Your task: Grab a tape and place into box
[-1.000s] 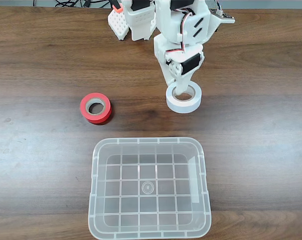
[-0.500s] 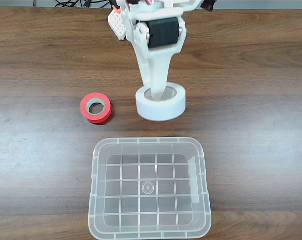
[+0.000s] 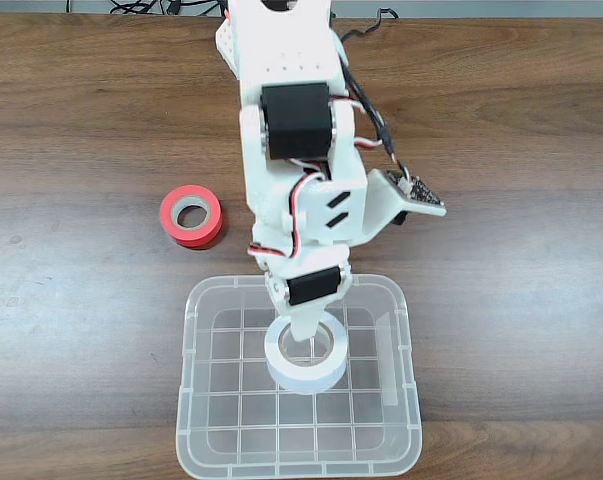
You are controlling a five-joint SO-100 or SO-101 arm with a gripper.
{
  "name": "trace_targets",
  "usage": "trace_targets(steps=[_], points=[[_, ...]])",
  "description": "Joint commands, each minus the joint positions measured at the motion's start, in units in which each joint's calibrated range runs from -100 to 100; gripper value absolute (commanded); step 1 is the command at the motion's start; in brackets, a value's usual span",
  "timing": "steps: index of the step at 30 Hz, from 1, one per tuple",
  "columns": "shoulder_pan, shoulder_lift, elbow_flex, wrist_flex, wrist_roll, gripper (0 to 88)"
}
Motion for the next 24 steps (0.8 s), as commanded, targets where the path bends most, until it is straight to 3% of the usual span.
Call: trace_targets(steps=[1,8,14,24], points=[[0.8,4.0,-10.0,-2.1,-0.2,3.4],[0.9,10.1,-12.5,-2.1,-0.2,4.6],[1.8,11.3,-12.5,-2.0,0.1,17.4],[1.9,9.7,-13.0,-1.6,0.3,17.8]])
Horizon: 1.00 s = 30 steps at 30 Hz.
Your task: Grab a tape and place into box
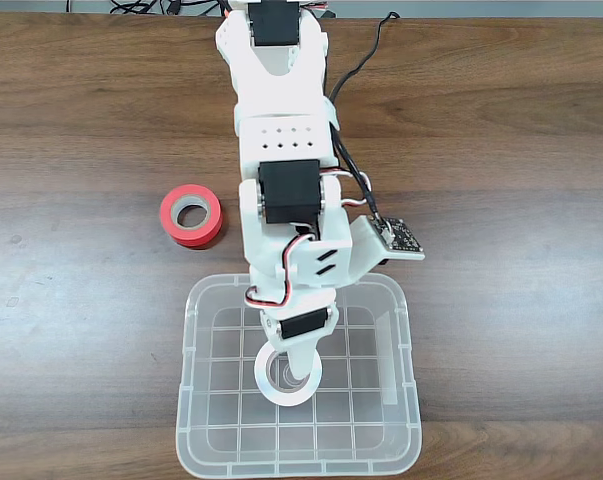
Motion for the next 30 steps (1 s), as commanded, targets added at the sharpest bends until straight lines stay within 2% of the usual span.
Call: trace_targets(steps=[1,6,11,14,19,24,30], points=[[1.1,-4.2,-6.5,-0.1,0.1,17.8],[1.5,-10.0,-8.5,2.5,-0.1,17.4],[1.0,-17.5,-8.8,9.5,-0.2,5.2],[1.0,-21.3,-8.8,14.9,-0.2,1.3],[1.0,-27.6,-8.7,26.5,-1.3,1.3],[1.0,-37.3,-4.7,27.0,-2.5,1.3],[-1.7,-53.4,12.4,27.0,-2.2,1.3]])
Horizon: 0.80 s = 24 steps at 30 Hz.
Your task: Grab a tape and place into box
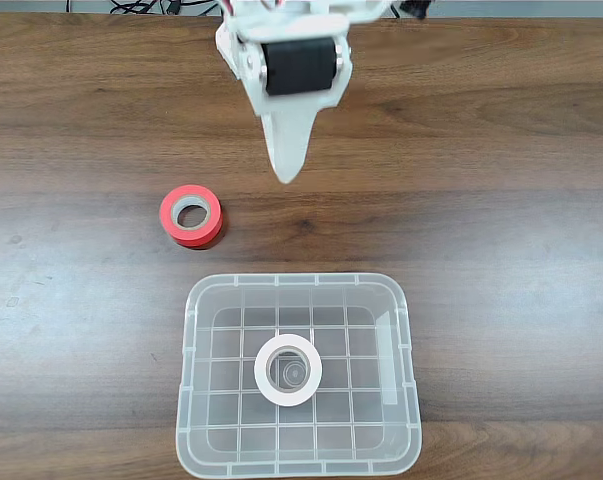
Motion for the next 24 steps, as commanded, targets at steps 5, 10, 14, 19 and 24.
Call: trace_targets(steps=[5,10,14,19,24], points=[[-1.8,-31.1,28.2,0.9,-0.1,1.3],[-1.8,-44.1,47.0,-1.4,-0.1,1.3],[-1.8,-53.9,60.0,-5.7,0.0,1.3],[-1.8,-65.7,77.9,-14.3,-0.4,1.3],[-1.7,-76.4,96.7,-23.5,0.0,1.7]])
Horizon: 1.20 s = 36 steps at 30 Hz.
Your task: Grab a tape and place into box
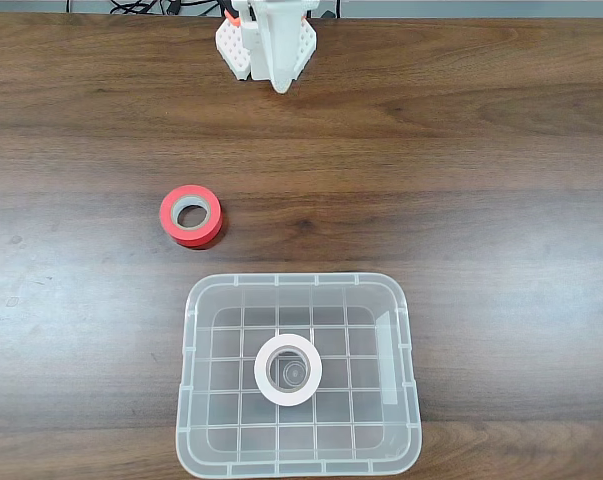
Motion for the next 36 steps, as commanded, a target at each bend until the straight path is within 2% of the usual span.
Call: trace_targets(steps=[1,7,10,14,21,36], points=[[0.0,-11.4,17.9,-10.4,0.2,1.7],[0.1,-24.4,37.1,-23.2,-0.2,1.3],[0.2,-30.7,44.2,-23.8,-0.9,1.1],[0.7,-37.5,52.1,-23.0,-4.7,1.0],[0.7,-37.0,57.4,-22.3,-10.1,1.0],[0.7,-37.0,57.5,-22.3,-9.8,1.6]])
